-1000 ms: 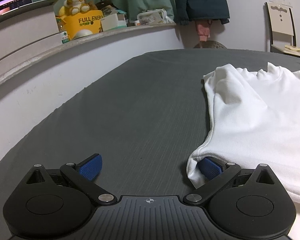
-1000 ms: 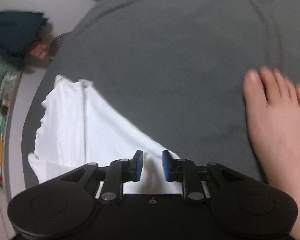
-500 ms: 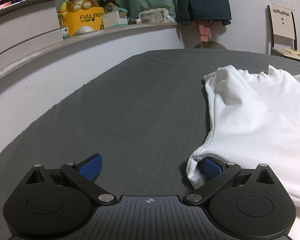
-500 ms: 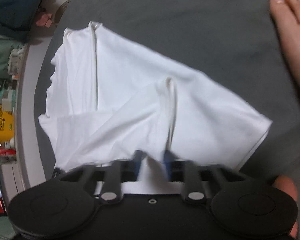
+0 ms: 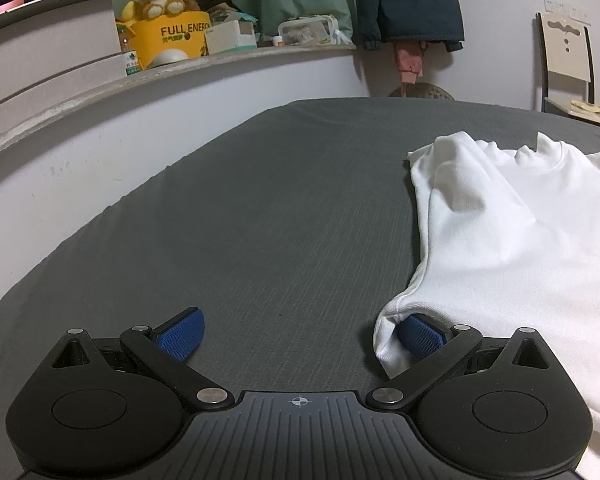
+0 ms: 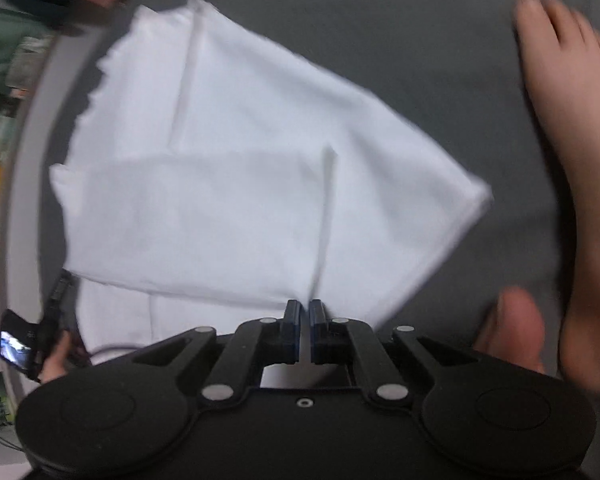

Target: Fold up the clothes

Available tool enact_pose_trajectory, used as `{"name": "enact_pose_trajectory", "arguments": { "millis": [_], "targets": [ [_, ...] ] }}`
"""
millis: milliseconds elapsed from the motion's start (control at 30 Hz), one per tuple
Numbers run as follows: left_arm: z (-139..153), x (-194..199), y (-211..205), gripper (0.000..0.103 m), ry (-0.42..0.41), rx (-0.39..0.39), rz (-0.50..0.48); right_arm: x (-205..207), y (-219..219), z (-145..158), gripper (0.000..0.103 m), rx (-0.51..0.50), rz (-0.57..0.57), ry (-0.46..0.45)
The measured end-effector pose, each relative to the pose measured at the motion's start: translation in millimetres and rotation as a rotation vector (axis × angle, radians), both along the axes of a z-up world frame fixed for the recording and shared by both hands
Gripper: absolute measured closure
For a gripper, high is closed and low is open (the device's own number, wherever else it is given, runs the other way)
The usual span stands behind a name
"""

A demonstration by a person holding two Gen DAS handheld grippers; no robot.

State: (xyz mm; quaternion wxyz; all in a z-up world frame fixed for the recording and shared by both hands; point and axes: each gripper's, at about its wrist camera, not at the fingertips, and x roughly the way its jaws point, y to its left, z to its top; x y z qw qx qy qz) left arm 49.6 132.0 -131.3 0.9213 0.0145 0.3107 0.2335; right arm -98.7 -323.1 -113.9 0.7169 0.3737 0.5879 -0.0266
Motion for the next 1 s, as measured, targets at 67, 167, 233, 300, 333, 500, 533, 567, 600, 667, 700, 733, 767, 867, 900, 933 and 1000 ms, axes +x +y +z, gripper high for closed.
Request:
{"name": "enact_pose_trajectory", "arguments": {
  "millis": [67,167,233,300,333,500,533,567,600,667,700,733,767,867,900,933,1000],
  "targets": [
    [0,0,0,0.0,0.0,-0.001,0.0,1,-2,9,0.093,-0.019,-0.01,-0.022],
    [0,1,0,0.0,0.001,-0.004,0.002,12,-5,32,0.08,-0.106,0.003,-0.116],
    [0,1,0,0.0,0.001,-0.006,0.005,27,-6,48,0.079,-0.186,0.032,-0.204],
    [0,1,0,0.0,0.002,-0.008,0.008,58,3,57,0.077,-0.183,0.096,-0.283],
    [0,2,-1,0.0,0.001,-0.007,0.009,76,11,63,0.077,-0.167,0.132,-0.326],
    [0,1,-2,0.0,0.001,-0.001,0.009,186,115,94,0.07,-0.017,0.435,-0.528],
    [0,1,-2,0.0,0.001,0.002,0.009,209,137,99,0.068,0.006,0.492,-0.547],
    [0,0,-3,0.0,0.002,0.008,0.009,231,160,102,0.066,0.019,0.541,-0.562],
    [0,0,-4,0.0,0.002,0.013,0.009,252,182,105,0.066,0.028,0.586,-0.575],
    [0,-1,-4,0.0,0.003,0.017,0.008,284,218,109,0.061,0.011,0.647,-0.592],
    [0,-1,-3,0.0,0.001,0.012,0.007,302,235,110,0.059,0.001,0.675,-0.597],
    [0,-1,-2,0.0,-0.001,0.005,0.005,321,249,108,0.059,-0.01,0.697,-0.591],
    [-1,-2,-1,0.0,-0.004,0.0,0.005,332,256,106,0.059,-0.015,0.713,-0.586],
    [-1,-1,0,0.0,-0.006,-0.004,0.002,367,278,95,0.059,-0.044,0.768,-0.543],
    [-1,-1,0,0.0,-0.008,-0.004,0.002,378,285,91,0.059,-0.055,0.787,-0.521],
    [-2,-1,1,0.0,-0.008,-0.008,0.001,387,291,87,0.059,-0.068,0.804,-0.489],
    [-2,0,2,0.0,-0.01,-0.016,0.0,400,299,80,0.058,-0.084,0.832,-0.444]
  ]
}}
